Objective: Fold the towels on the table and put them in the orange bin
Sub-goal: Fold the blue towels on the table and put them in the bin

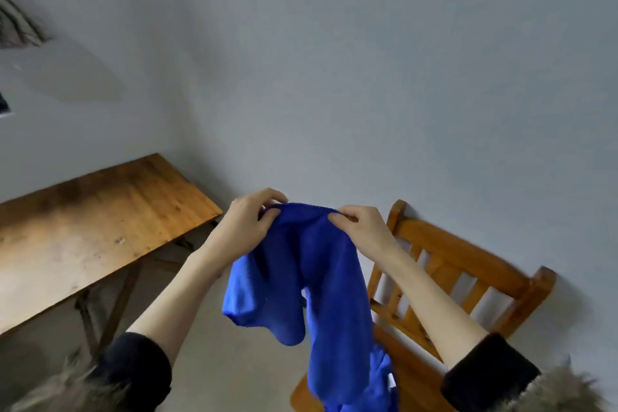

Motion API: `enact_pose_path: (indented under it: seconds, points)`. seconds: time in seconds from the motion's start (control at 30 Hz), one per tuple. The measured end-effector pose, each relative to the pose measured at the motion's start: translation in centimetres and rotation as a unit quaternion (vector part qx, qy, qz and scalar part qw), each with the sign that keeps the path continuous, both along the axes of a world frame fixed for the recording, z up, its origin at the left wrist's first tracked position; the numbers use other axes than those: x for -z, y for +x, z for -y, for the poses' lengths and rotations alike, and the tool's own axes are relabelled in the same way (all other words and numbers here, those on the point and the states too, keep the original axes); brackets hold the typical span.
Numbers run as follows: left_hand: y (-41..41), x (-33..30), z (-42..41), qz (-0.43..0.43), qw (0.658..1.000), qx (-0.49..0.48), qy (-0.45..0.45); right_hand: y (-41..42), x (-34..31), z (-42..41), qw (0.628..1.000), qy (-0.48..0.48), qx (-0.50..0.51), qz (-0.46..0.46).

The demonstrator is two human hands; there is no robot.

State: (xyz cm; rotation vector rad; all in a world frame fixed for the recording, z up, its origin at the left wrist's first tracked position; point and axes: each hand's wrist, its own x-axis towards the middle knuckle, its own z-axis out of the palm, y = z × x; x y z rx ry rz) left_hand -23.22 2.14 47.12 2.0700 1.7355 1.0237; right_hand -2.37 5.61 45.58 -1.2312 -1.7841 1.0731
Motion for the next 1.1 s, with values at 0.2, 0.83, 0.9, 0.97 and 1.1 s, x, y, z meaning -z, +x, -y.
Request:
enact_pose_path:
  seconds: [0.2, 0.83, 0.9, 0.97, 1.1]
  points:
    - [-5.1, 1.6, 3.8, -0.030, 0.995, -0.097, 0.012, -9.2, -1.1, 0.3, 0.994, 0.055, -0.092, 0.005]
    - [-32.9, 2.4, 11.4, 0.095, 0.892, -0.421, 0.133, -32.7, 8.1, -5.0, 0.977, 0.037, -0.193, 0.084]
    - [-36.0, 3.6, 11.5, 0.085, 0.888, -0.435, 0.118, -35.3, 8.6, -6.0, 0.980, 0.058, -0.168, 0.087]
    - [-38.5, 4.7, 11.3, 0.084, 0.887, -0.444, 0.100, -37.6, 9.2, -6.9, 0.984, 0.084, -0.128, 0.089]
    - [-42.5, 6.8, 10.7, 0.071, 0.888, -0.450, 0.068, -41.4, 9.3, -8.5, 0.978, 0.154, -0.075, 0.120]
